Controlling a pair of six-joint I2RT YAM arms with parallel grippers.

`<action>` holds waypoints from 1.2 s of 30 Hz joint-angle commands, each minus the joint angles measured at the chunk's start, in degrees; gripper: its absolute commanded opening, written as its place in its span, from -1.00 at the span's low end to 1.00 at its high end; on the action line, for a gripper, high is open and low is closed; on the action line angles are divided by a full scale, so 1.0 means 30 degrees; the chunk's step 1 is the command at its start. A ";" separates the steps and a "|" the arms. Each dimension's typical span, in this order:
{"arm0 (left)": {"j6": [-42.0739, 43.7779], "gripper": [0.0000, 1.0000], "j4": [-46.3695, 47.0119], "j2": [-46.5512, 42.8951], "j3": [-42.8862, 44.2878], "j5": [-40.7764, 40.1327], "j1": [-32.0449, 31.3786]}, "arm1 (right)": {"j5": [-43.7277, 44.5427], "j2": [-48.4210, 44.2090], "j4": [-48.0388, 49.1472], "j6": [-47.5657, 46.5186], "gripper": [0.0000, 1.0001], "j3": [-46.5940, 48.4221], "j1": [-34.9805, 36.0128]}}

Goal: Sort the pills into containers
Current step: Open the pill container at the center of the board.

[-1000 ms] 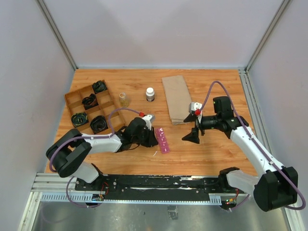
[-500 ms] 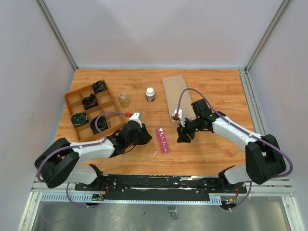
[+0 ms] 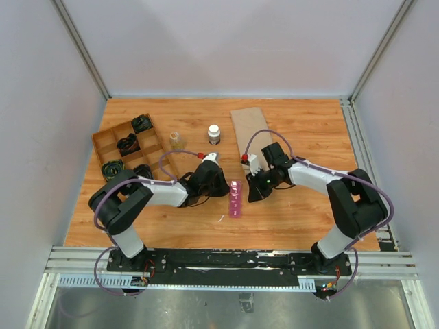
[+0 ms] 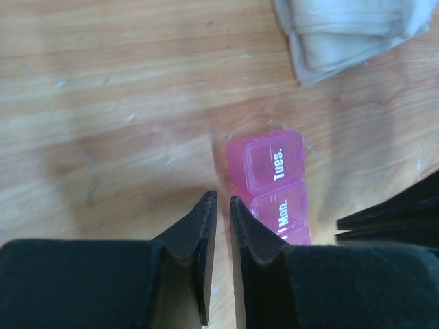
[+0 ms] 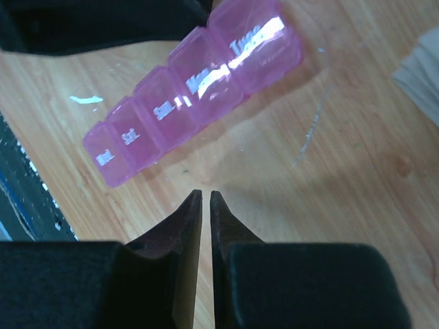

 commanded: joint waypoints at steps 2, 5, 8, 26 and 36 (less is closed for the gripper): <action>0.0729 -0.64 0.1434 0.2119 0.2053 0.2416 0.0004 | 0.2792 0.0139 0.0529 0.3015 -0.73 0.0856 0.0030; 0.1099 -0.63 0.2060 0.3447 0.3066 0.3924 0.0004 | 0.2712 -0.0768 0.0418 0.2907 -0.72 0.0970 -0.0983; 0.1745 -0.64 0.2284 0.3979 0.3786 0.5107 -0.0025 | 0.1215 -0.2519 0.0001 0.1821 -0.70 0.1217 -0.2860; 0.5495 0.56 0.5934 -1.2170 -0.6911 0.4083 -0.0025 | -1.3906 -0.9929 -1.1899 -2.6750 0.97 0.0047 -0.3934; 0.9600 0.82 0.9592 -1.6163 -1.0655 0.1653 -0.2590 | -1.1105 -0.6376 -1.7019 -3.1328 0.97 0.2574 -0.3577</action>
